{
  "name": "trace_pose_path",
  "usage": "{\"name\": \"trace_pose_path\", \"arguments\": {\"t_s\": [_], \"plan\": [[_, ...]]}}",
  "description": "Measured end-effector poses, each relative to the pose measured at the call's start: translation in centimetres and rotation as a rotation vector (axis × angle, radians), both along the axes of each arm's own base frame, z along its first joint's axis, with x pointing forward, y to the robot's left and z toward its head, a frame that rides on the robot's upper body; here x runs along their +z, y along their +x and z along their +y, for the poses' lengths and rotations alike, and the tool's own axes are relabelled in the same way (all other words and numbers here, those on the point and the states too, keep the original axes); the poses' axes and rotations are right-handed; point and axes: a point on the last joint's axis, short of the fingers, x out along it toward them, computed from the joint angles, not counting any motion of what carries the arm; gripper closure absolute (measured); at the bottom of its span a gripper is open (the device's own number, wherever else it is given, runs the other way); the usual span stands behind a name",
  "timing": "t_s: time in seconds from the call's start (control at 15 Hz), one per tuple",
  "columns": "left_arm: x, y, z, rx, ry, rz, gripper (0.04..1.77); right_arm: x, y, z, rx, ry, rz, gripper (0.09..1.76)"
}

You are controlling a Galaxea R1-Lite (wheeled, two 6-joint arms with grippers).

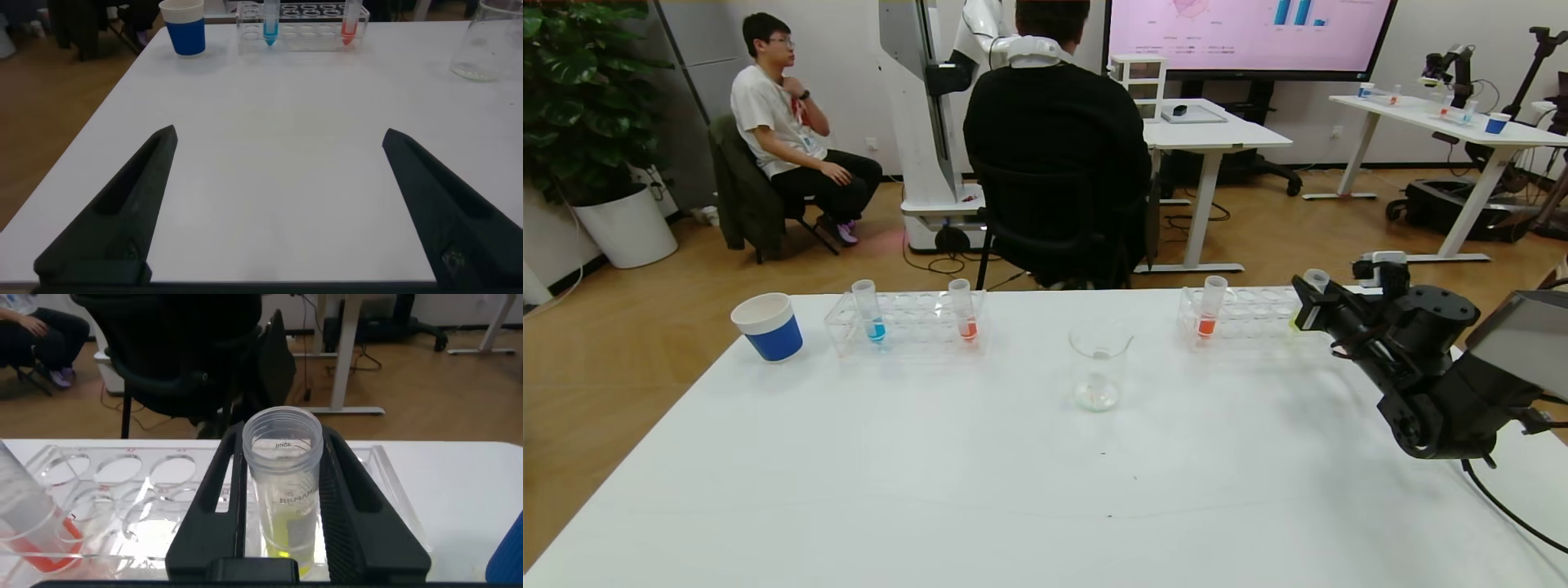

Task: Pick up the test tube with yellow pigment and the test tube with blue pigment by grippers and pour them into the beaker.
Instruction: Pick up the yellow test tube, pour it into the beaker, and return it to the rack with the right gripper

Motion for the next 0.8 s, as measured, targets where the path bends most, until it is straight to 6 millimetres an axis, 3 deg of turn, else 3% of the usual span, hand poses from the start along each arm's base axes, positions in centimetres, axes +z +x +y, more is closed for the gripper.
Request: {"name": "trace_pose_path", "arguments": {"t_s": [0.47,0.8], "plan": [[0.0,0.0,0.0,0.0,0.0,0.0,0.06,4.5,-1.1,0.1,0.009,-0.052,-0.054,1.33],[0.0,0.0,0.0,0.0,0.0,0.0,0.06,5.4,-1.3,0.1,0.001,-0.06,-0.074,1.33]]}}
